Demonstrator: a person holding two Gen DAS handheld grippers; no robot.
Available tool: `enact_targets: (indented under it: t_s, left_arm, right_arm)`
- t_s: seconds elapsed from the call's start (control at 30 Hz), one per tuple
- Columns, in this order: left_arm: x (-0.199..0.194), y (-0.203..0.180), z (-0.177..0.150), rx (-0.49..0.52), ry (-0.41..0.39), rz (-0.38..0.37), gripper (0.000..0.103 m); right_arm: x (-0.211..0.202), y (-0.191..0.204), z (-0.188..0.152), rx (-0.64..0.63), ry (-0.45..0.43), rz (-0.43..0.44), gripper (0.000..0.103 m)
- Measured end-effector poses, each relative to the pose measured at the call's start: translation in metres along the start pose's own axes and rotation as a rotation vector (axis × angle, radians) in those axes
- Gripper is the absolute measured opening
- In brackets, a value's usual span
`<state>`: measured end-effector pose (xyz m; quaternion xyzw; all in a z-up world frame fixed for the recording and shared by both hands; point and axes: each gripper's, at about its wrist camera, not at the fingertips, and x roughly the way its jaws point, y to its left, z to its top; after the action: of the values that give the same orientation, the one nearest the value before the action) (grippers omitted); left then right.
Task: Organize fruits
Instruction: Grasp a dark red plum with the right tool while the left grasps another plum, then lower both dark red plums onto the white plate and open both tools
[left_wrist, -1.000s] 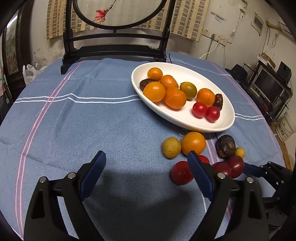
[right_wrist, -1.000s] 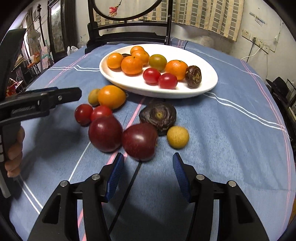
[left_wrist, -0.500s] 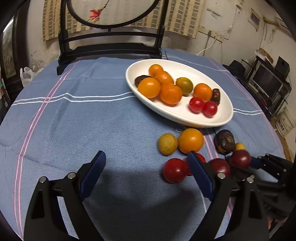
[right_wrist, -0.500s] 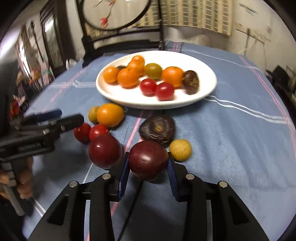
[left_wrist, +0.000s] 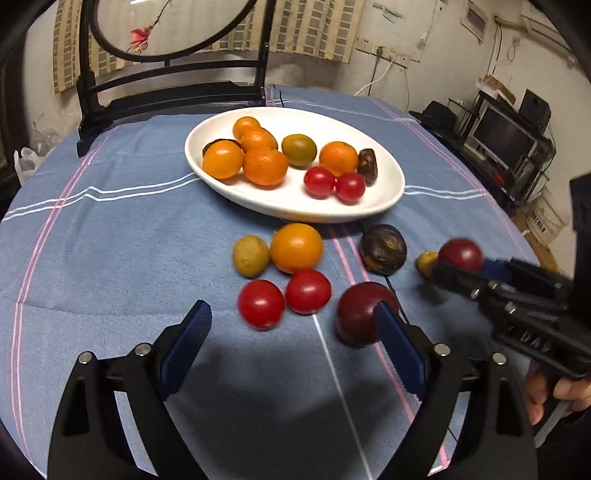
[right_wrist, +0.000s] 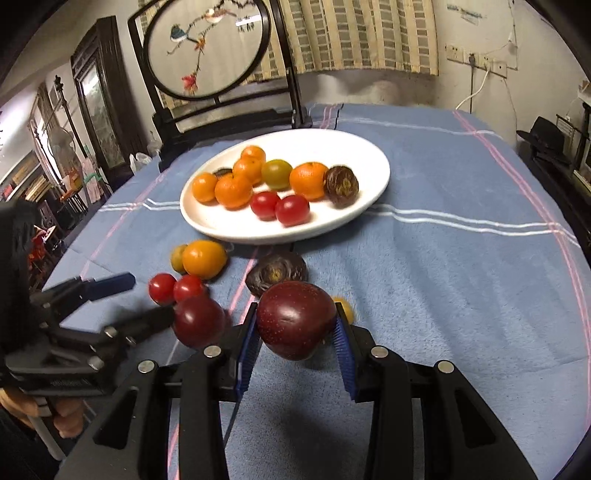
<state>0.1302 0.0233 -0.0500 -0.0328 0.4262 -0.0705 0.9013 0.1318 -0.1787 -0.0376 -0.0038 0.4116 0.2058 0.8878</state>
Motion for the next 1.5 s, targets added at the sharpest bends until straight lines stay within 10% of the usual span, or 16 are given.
enact_targets:
  t_s: [0.83,1.13,1.5]
  left_arm:
    - [0.013,-0.082,-0.018,0.225,0.045,0.059,0.087]
    - [0.038,-0.080,-0.004,0.154,0.087,-0.032,0.043]
    - [0.005,-0.054,0.008,0.127,0.028,-0.027,0.040]
  right_arm:
    - [-0.035,-0.008,0.003,0.042,-0.104,0.058,0.039]
    - [-0.032,-0.009,0.002,0.053,-0.090,0.048,0.039]
    - [-0.025,-0.005,0.000,0.036,-0.078,0.022,0.039]
